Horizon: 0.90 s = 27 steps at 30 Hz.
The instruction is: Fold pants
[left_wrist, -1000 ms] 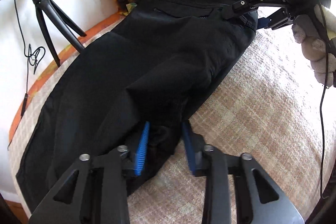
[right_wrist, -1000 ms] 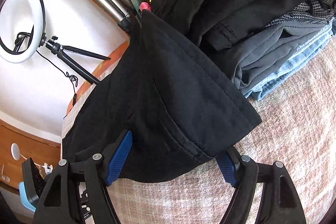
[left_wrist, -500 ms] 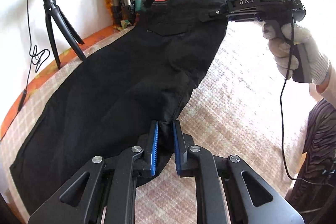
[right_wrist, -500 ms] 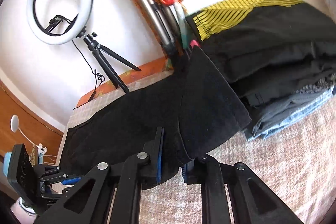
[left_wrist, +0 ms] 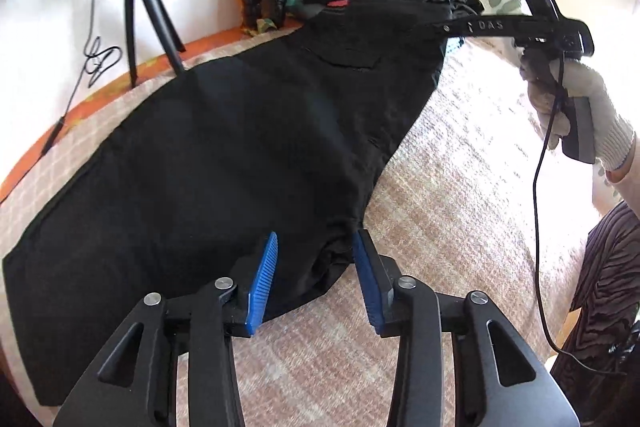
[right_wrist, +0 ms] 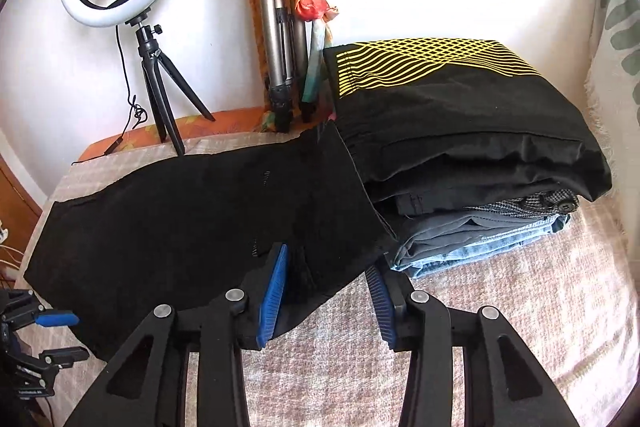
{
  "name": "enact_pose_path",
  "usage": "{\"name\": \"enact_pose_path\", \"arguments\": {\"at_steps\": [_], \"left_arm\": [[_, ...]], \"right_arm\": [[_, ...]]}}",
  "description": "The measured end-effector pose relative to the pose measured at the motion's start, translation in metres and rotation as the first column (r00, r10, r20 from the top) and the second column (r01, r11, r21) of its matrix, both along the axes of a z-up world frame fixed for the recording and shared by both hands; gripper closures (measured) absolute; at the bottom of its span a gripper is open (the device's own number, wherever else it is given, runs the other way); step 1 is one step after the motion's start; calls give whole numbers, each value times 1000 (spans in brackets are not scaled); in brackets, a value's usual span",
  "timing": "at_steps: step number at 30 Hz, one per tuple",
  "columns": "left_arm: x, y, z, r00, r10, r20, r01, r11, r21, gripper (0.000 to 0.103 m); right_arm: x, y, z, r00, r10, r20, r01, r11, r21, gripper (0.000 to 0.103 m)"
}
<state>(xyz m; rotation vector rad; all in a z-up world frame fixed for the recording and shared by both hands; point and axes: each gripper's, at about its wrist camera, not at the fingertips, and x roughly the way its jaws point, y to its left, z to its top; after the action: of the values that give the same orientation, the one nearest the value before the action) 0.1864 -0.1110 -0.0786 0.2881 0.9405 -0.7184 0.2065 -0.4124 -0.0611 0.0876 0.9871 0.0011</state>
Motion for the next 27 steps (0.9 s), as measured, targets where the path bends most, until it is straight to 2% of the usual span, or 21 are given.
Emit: {"name": "enact_pose_path", "arguments": {"at_steps": [2, 4, 6, 8, 10, 13, 15, 17, 18, 22, 25, 27], "left_arm": [[-2, 32, 10, 996, 84, 11, -84, 996, -44, 63], [-2, 68, 16, 983, 184, 17, -182, 981, -70, 63], [0, 108, 19, 955, 296, 26, -293, 952, -85, 63], [0, 151, 19, 914, 406, 6, -403, 908, -113, 62], [-5, 195, 18, 853, 521, -19, -518, 842, -148, 62], [-8, 261, 5, 735, 669, -111, -676, 711, -194, 62], [-6, 299, -8, 661, 724, -197, -750, 623, -222, 62], [-4, 325, -20, 597, 759, -259, -801, 550, -236, 62], [-3, 335, -26, 573, 770, -281, -819, 522, -241, 62], [4, 353, -48, 507, 768, -391, -861, 435, -263, 62], [10, 357, -58, 470, 766, -438, -882, 389, -265, 62], [5, 362, -60, 441, 765, -470, -896, 344, -280, 62]], "right_arm": [[-10, 5, 9, 1000, 22, 18, -22, 999, -26, 60], [-17, 15, 18, 998, 52, 37, -50, 997, -60, 60], [-23, 26, 30, 995, 81, 65, -76, 994, -78, 54], [-32, 35, 41, 989, 114, 95, -107, 991, -77, 47], [-39, 46, 50, 983, 145, 117, -139, 988, -62, 45], [-45, 69, 57, 975, 180, 133, -179, 984, -20, 43], [-47, 90, 57, 966, 220, 138, -223, 975, 1, 42], [-50, 111, 55, 956, 255, 142, -259, 966, 11, 42], [-51, 121, 53, 952, 272, 140, -279, 960, 25, 42], [-52, 150, 42, 939, 317, 132, -327, 943, 64, 42], [-50, 167, 32, 928, 353, 115, -359, 933, 37, 42], [-49, 170, 26, 924, 367, 104, -373, 927, 36, 42]]}}
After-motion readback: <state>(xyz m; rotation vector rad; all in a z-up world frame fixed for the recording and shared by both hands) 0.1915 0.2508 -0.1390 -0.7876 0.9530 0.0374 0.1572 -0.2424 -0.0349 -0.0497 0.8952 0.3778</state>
